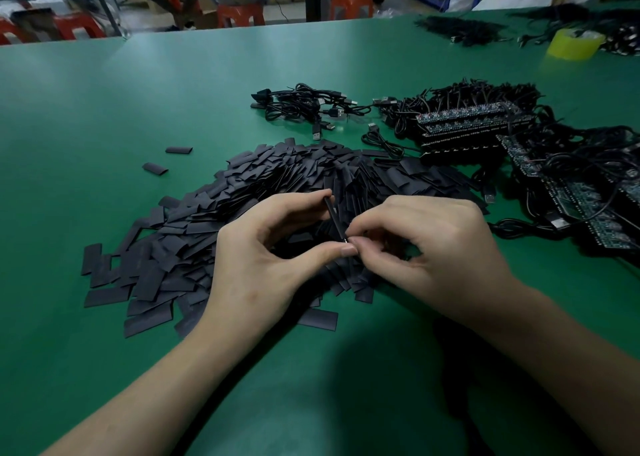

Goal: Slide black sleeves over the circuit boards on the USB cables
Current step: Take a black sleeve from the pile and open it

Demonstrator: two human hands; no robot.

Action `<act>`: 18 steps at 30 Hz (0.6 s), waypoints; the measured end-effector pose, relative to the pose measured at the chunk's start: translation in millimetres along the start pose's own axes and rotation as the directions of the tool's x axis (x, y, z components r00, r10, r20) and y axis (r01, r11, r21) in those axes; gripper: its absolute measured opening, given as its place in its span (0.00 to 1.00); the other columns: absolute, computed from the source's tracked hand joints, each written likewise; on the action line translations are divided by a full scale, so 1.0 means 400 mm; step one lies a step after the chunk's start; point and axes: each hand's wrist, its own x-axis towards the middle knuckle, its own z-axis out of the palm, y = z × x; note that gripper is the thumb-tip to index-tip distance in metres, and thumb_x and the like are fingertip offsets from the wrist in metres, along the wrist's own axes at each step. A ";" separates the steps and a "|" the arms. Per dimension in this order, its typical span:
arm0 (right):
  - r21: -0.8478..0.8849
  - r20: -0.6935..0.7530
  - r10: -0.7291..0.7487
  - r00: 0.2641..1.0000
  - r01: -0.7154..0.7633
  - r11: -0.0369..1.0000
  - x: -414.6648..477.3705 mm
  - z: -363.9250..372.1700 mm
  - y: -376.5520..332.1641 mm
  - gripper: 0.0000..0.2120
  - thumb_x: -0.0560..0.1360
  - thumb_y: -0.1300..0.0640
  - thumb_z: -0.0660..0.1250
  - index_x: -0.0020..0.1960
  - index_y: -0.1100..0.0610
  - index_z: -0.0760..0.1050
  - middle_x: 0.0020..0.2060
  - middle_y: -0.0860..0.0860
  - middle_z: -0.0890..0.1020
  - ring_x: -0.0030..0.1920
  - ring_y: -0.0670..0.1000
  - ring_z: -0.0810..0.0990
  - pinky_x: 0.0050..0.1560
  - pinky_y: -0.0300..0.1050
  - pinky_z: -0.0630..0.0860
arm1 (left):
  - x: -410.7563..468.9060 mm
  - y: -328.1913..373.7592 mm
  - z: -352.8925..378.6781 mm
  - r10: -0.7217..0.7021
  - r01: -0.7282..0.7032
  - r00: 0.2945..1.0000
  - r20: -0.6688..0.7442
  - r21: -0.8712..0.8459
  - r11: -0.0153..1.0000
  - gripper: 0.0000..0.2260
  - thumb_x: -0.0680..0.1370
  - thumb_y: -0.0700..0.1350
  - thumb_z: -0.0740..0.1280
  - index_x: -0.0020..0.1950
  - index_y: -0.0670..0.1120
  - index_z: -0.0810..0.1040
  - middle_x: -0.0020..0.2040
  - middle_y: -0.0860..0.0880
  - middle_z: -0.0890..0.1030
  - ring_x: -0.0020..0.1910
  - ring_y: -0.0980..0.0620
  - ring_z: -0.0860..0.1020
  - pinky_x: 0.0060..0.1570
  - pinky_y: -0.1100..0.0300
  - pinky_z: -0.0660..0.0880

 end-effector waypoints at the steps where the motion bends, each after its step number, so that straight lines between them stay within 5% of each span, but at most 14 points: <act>1: -0.009 0.006 0.000 1.000 0.000 1.000 0.000 0.000 -0.002 0.04 0.78 0.60 0.71 0.46 0.57 0.84 0.35 0.49 0.81 0.35 0.49 0.79 0.36 0.50 0.76 | 0.000 -0.001 -0.002 0.005 -0.005 1.000 0.006 0.008 1.000 0.23 0.67 0.47 0.81 0.61 0.47 0.83 0.55 0.52 0.87 0.56 0.53 0.85 0.60 0.59 0.79; 7: 0.046 0.048 0.040 0.998 -0.043 0.998 0.002 0.000 -0.002 0.03 0.75 0.62 0.71 0.43 0.56 0.82 0.31 0.47 0.75 0.32 0.47 0.72 0.34 0.48 0.73 | 0.001 -0.004 -0.008 0.010 -0.012 1.000 0.019 0.074 0.997 0.23 0.67 0.52 0.81 0.60 0.50 0.84 0.56 0.53 0.86 0.57 0.50 0.85 0.61 0.54 0.79; 18: 0.217 0.055 0.126 0.990 -0.135 0.967 0.002 0.003 0.002 0.03 0.74 0.62 0.72 0.44 0.55 0.82 0.31 0.49 0.76 0.33 0.49 0.75 0.33 0.45 0.73 | 0.000 0.003 -0.007 0.019 -0.017 1.000 -0.011 0.112 0.994 0.22 0.67 0.50 0.82 0.59 0.47 0.85 0.52 0.52 0.87 0.54 0.51 0.85 0.58 0.58 0.80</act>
